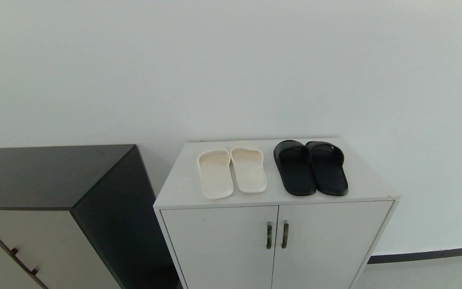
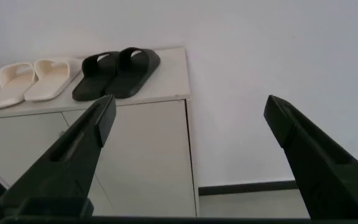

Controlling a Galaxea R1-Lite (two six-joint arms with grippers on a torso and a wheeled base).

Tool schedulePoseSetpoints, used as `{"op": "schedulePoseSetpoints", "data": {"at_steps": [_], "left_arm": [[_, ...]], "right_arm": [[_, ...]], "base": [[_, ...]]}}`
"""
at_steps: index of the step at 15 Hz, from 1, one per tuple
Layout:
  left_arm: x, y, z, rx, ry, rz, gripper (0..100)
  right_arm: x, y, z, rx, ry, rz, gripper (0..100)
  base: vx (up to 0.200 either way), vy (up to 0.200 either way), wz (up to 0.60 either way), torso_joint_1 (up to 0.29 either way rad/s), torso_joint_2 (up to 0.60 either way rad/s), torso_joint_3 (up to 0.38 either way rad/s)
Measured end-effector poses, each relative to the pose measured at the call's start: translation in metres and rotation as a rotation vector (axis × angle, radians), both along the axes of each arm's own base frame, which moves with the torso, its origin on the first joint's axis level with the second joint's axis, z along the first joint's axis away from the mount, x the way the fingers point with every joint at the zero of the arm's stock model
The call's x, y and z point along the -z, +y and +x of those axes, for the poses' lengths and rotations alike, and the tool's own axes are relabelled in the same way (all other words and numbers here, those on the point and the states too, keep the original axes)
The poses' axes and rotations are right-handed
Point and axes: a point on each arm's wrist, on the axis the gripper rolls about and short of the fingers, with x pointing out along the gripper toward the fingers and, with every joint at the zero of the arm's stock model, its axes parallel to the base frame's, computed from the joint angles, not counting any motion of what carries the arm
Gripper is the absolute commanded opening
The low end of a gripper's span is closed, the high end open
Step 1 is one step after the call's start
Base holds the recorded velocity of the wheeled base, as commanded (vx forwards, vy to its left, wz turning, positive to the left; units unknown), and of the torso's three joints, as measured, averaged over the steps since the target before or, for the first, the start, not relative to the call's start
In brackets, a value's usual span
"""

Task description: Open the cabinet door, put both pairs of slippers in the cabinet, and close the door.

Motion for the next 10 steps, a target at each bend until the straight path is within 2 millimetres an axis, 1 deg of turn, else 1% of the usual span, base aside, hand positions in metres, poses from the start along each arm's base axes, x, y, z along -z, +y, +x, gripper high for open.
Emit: {"op": "schedulePoseSetpoints", "data": {"at_steps": [2,5,7,8,10], "left_arm": [[0.0,0.0,0.0,-0.001,0.0,0.0,0],[0.0,0.0,0.0,-0.002,0.0,0.0,0],[0.0,0.0,0.0,-0.013,0.0,0.004,0],[0.0,0.0,0.0,-0.014,0.0,0.01,0],[0.0,0.0,0.0,-0.015,0.0,0.01,0]], "right_arm": [[-0.02,0.002,0.033,-0.04,0.072,0.012,100],[-0.04,0.014,0.085,-0.123,0.179,0.017,100],[-0.053,0.03,0.117,-0.173,0.227,0.047,100],[-0.056,0.039,0.13,-0.199,0.25,0.057,100],[-0.057,0.055,0.153,-0.241,0.3,0.059,100]], "base": [[0.0,0.0,0.0,0.0,0.0,0.0],[0.0,0.0,0.0,0.0,0.0,0.0],[0.0,0.0,0.0,0.0,0.0,0.0],[0.0,0.0,0.0,0.0,0.0,0.0],[0.0,0.0,0.0,0.0,0.0,0.0]]}}
